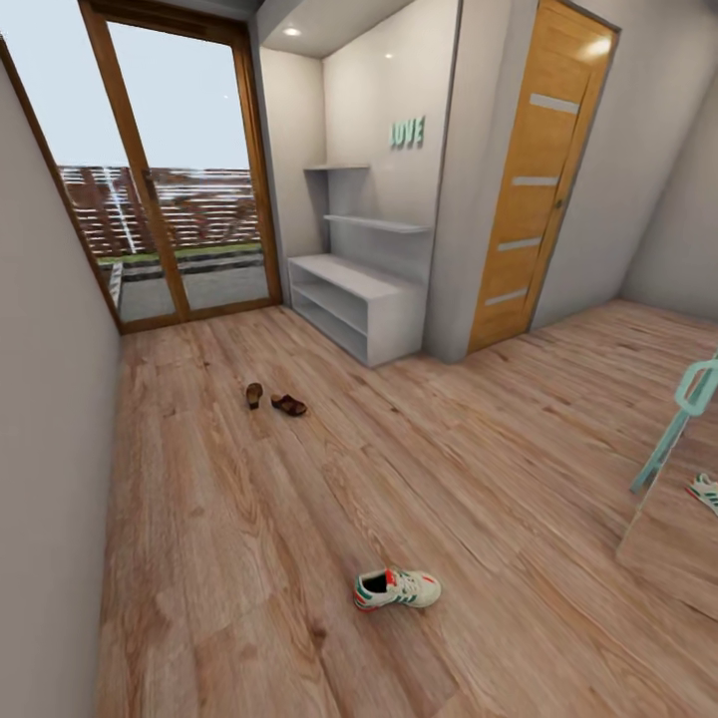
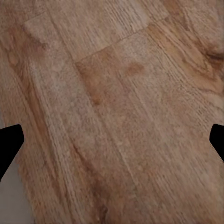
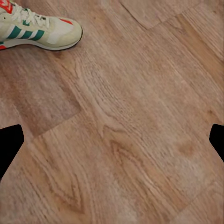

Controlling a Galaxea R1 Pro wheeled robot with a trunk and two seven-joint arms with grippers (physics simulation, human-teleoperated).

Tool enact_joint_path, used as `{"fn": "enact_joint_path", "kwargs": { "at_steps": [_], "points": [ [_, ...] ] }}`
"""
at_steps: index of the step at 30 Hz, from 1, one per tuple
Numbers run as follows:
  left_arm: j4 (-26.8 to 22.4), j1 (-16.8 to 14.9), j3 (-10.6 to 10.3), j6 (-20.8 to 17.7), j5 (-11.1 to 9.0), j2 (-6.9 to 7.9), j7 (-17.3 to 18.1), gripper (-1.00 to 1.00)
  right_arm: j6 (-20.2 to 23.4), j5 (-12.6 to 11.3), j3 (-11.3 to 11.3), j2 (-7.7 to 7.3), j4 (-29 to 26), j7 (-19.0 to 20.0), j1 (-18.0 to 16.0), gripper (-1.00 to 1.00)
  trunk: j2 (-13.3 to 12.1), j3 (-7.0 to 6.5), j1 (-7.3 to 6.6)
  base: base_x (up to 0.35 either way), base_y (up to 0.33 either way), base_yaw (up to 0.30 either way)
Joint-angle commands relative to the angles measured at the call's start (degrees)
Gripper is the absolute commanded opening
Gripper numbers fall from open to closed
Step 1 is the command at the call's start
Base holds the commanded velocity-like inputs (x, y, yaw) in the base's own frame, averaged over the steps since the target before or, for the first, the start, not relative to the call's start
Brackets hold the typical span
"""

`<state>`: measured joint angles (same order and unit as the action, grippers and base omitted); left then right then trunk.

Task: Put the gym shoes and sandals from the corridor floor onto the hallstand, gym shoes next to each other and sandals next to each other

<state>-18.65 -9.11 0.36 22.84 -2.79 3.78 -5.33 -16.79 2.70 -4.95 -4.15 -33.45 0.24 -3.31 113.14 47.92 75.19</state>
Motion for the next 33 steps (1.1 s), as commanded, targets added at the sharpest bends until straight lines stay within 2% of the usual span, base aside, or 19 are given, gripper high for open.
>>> {"fn": "enact_joint_path", "kwargs": {
  "at_steps": [1,33],
  "points": [
    [0.03,-0.03,-0.06,0.19,-0.29,0.0,0.0,1.0,-0.17,0.28,-0.15,0.02,0.04,0.03,-0.03,1.0,0.02,0.05,0.01,0.173,0.0,0.0],
    [-0.07,-0.03,0.0,0.19,-0.25,0.01,0.0,1.0,-0.25,0.28,-0.14,0.11,-0.12,0.03,-0.03,1.0,0.02,0.05,0.01,0.209,0.0,0.0]
  ]
}}
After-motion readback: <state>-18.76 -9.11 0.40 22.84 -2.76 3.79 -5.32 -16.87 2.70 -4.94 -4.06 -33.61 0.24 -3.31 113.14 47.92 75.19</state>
